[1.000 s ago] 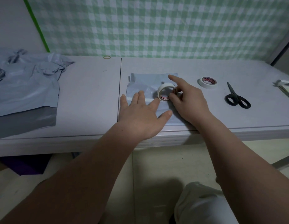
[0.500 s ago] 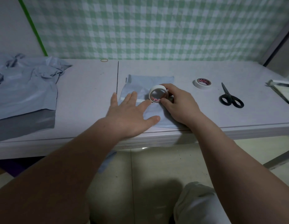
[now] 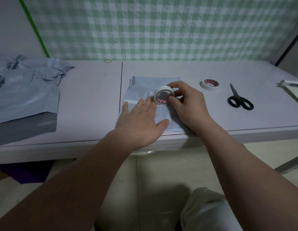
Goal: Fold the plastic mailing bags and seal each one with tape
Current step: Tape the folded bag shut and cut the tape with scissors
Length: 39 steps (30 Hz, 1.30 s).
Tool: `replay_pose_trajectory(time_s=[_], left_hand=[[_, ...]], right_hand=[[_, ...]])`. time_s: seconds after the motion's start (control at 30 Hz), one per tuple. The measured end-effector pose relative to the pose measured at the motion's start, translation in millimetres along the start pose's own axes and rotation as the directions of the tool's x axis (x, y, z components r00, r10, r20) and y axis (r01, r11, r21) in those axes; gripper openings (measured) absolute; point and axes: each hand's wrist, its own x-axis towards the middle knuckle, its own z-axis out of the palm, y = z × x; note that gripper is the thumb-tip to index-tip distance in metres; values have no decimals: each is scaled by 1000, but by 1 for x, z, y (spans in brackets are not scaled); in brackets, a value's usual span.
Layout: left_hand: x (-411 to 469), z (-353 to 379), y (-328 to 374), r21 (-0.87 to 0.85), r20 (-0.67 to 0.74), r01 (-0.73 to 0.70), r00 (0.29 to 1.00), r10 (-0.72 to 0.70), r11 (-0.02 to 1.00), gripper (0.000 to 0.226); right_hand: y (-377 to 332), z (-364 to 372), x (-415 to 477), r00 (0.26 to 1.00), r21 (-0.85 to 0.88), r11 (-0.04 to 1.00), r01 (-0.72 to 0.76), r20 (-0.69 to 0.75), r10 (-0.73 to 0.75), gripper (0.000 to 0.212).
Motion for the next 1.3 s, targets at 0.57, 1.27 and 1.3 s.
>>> replay_pose_trajectory(time_s=[0.57,1.27,1.3], left_hand=[[-1,-6,2,-6,74,47,996,-47,999,72],[6,-8,27,166,67,119,989,-132,979,65],[6,-9,27,149,69,122,989,-133,981,64]], right_hand=[[17,-16,-2,993,-179,982,60,-86,-76,37],[11,-11,-6,993,-344,932,115,66,-98,51],[12,-12,-5,993,-330,937,113,75,-93,52]])
